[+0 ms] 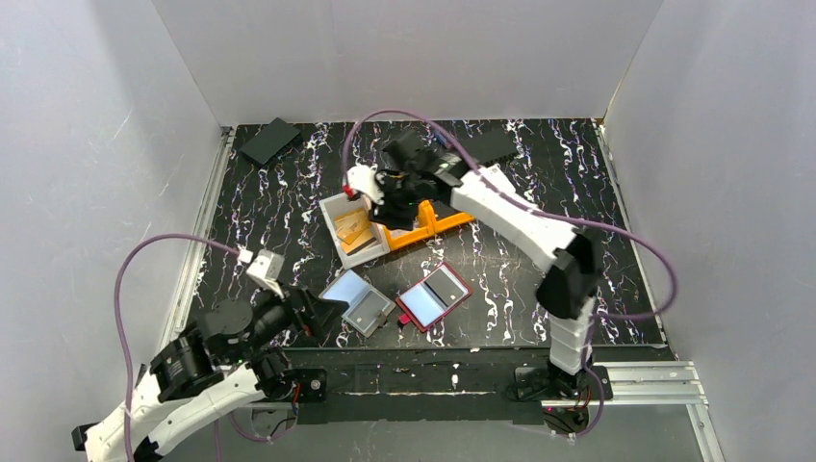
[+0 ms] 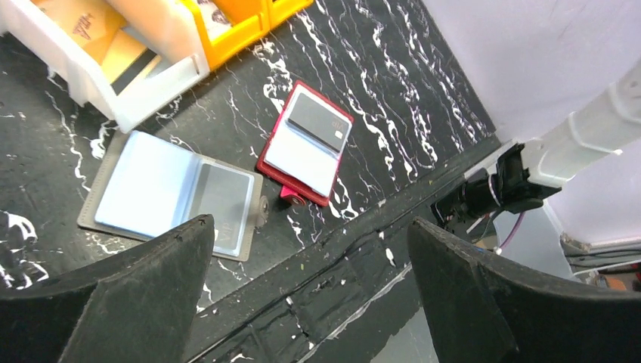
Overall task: Take the credit cards out of the card holder
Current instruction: Remove the credit card from the card holder.
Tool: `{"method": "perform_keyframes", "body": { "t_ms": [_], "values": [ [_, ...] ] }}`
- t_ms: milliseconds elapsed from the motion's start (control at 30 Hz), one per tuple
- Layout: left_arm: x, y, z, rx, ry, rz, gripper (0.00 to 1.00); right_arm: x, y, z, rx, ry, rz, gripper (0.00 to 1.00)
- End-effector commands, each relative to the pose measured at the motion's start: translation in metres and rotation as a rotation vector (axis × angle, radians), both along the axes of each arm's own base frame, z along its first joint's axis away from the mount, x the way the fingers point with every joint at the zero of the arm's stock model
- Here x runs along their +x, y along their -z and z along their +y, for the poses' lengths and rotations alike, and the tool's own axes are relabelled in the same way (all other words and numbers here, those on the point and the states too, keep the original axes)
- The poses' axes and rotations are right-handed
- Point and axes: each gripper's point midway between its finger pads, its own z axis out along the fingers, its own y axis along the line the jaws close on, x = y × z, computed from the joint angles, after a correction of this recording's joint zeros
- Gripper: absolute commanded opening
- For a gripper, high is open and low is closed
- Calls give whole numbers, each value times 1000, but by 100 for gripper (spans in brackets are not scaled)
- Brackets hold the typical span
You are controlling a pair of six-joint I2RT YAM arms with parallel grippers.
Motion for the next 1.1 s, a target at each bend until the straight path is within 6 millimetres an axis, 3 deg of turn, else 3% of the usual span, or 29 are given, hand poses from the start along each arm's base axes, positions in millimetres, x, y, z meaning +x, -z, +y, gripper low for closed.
{"method": "perform_keyframes", "body": {
  "t_ms": [0,233,367,467,633,800,1067],
  "values": [
    [7,2,-30,17,57,35,98,-31,-24,-22,173,-56,152,62],
    [19,28,-92,74,159,178,98,-30,-23,-115,415,97,351,62],
    [29,43,-131,95,215,251,98,-35,-4,-159,515,215,455,62],
    [34,56,-155,71,234,312,98,-36,13,-181,616,330,524,62],
    [43,78,-182,-6,194,413,98,-30,24,-192,709,421,556,61],
    [55,95,-184,-19,99,472,98,-26,35,-200,723,468,608,61],
    [63,98,-193,-113,63,477,98,-31,46,-199,754,516,676,58]
  ]
}}
